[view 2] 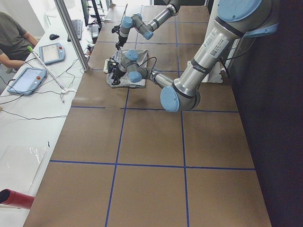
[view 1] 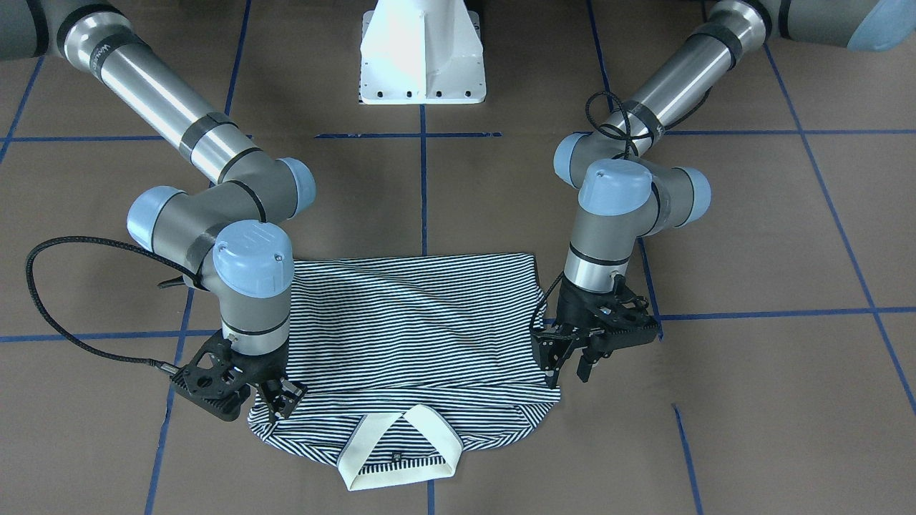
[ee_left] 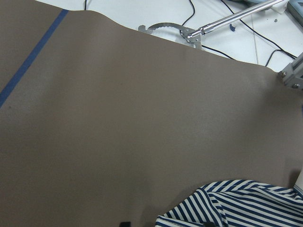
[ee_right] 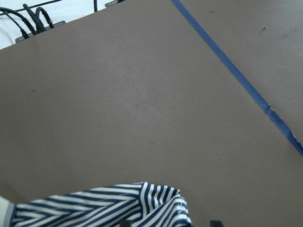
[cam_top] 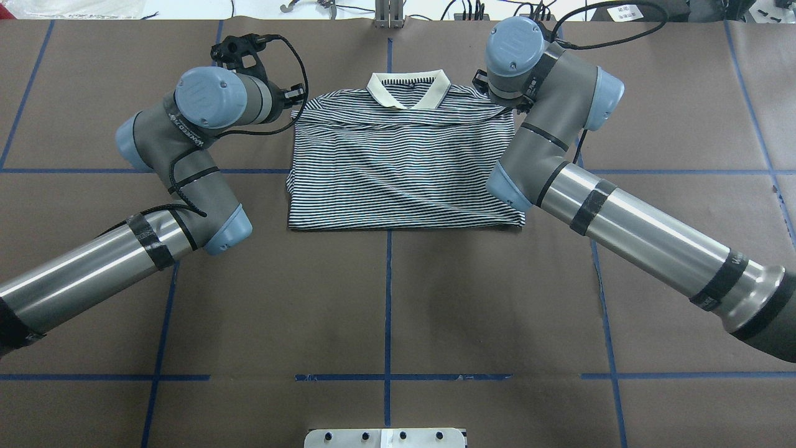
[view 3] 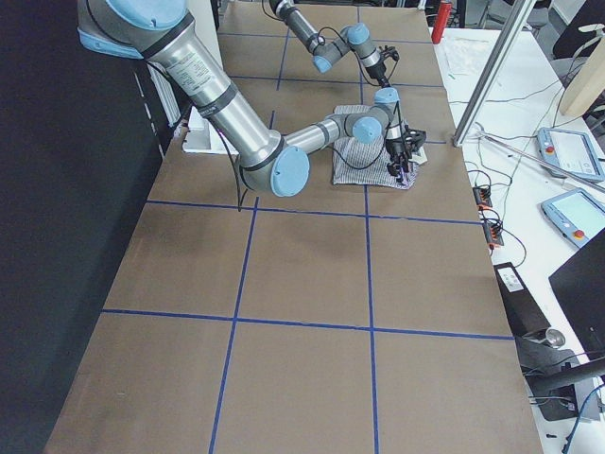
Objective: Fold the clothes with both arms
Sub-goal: 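Lay the hem down near the collar and open both grippers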
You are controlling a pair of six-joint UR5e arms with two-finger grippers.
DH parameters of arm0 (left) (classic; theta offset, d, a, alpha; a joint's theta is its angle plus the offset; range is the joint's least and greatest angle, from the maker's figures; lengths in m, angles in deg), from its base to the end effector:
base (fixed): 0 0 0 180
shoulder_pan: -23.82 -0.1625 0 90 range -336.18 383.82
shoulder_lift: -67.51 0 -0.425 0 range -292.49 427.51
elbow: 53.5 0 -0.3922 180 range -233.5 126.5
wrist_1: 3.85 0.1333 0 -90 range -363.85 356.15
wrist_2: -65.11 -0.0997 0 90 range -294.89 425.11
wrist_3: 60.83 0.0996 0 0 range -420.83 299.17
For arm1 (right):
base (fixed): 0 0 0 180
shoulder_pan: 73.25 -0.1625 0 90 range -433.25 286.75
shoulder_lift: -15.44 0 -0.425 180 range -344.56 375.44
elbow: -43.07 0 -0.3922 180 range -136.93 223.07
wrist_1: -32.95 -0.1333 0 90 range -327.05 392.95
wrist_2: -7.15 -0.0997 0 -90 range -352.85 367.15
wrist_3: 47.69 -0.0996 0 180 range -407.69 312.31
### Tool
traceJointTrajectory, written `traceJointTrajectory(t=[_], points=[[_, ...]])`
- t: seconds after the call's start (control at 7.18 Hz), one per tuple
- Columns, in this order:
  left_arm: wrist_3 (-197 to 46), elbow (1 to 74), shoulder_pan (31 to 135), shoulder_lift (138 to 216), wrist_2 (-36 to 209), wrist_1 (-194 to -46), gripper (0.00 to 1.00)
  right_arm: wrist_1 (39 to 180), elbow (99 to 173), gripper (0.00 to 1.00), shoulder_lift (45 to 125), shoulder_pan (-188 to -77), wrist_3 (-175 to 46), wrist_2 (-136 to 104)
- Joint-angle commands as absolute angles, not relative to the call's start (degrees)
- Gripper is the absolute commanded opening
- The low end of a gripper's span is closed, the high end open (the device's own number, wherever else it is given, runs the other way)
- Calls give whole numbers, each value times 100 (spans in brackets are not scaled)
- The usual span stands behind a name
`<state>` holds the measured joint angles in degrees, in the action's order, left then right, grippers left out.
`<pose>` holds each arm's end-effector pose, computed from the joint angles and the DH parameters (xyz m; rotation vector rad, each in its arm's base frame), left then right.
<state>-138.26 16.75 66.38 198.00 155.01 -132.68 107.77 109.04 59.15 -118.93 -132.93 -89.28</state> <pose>0.4836 -0.6253 0.3113 0.4877 0.9308 -0.4759 -0.4782 -0.6645 0.3256 0.1836 -0.6485 0.6509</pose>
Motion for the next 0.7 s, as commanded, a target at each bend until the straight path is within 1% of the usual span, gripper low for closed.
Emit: traceJointTrajectory(t=[0.0,0.14,0.28,0.42,0.56], points=[[-13817,2074,6627,19532,15520,-13261,61,10836,12185,78,6673,-11922,-13347,-9506],[-13826,2259,6583,19486,15528,-13252,61,10836,12896,78,7190,-11843,-13652,-9725],[-13826,2296,6522,19451,15529,-13261,61,10836,13547,78,7726,-11686,-13942,-9796],[-13826,2305,6504,19451,15529,-13261,61,10810,14119,78,8262,-11310,-14380,-9710],[-13826,2296,6504,19442,15529,-13261,61,10801,14403,78,8485,-11011,-14776,-9474]])
